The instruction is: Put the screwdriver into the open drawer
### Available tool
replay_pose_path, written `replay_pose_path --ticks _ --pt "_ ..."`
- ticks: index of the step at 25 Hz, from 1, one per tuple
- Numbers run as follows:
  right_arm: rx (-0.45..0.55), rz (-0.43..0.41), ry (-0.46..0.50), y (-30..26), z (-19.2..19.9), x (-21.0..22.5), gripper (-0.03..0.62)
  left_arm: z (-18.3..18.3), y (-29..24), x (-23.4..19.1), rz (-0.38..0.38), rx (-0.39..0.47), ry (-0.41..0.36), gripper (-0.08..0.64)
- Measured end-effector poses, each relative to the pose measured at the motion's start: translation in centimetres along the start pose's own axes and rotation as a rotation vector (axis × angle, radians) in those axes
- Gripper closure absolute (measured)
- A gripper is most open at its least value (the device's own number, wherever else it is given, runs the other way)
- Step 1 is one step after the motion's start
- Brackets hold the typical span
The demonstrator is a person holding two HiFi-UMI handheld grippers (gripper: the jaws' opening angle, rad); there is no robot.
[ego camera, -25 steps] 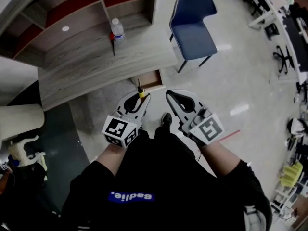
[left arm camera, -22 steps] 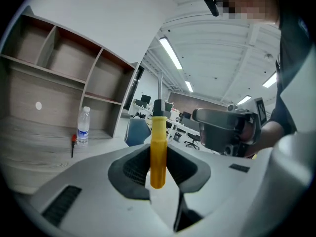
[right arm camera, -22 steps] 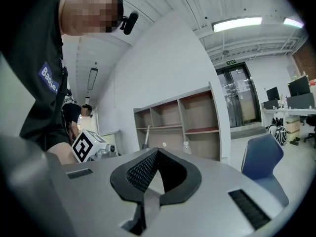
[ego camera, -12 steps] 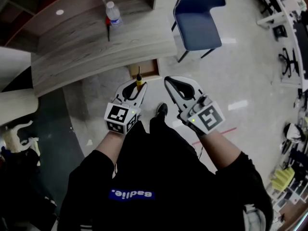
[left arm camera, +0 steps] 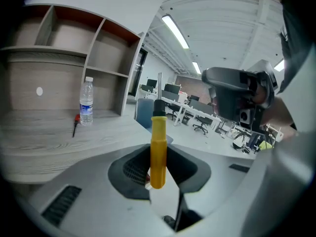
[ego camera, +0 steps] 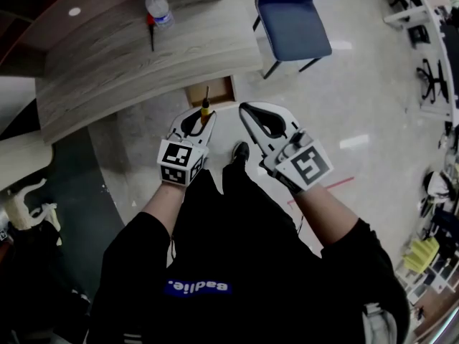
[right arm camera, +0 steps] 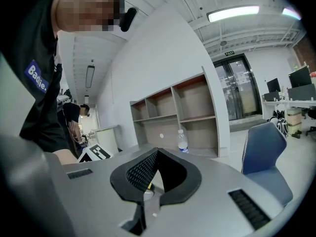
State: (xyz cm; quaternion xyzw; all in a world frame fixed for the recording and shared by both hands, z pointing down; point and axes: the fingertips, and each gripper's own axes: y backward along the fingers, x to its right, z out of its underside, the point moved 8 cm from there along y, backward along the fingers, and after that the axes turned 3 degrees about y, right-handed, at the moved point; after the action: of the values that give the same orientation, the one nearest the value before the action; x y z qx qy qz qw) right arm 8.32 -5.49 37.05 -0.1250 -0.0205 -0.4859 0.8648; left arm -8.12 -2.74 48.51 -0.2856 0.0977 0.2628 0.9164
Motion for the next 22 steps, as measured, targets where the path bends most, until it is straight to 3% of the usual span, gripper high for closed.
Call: replay_pose_path --ticks 8,22 --pt "-0.005 0.022 -0.018 -0.7 1.2 1.1 0.566 2.5 -3.0 -1.3 -0.002 -0.080 -0.027 0.469" --pt "-0.025 0.062 -0.040 -0.9 3.4 3.5 0.566 8.4 -9.1 -4.8 -0.016 -0.345 -0.132 0.469"
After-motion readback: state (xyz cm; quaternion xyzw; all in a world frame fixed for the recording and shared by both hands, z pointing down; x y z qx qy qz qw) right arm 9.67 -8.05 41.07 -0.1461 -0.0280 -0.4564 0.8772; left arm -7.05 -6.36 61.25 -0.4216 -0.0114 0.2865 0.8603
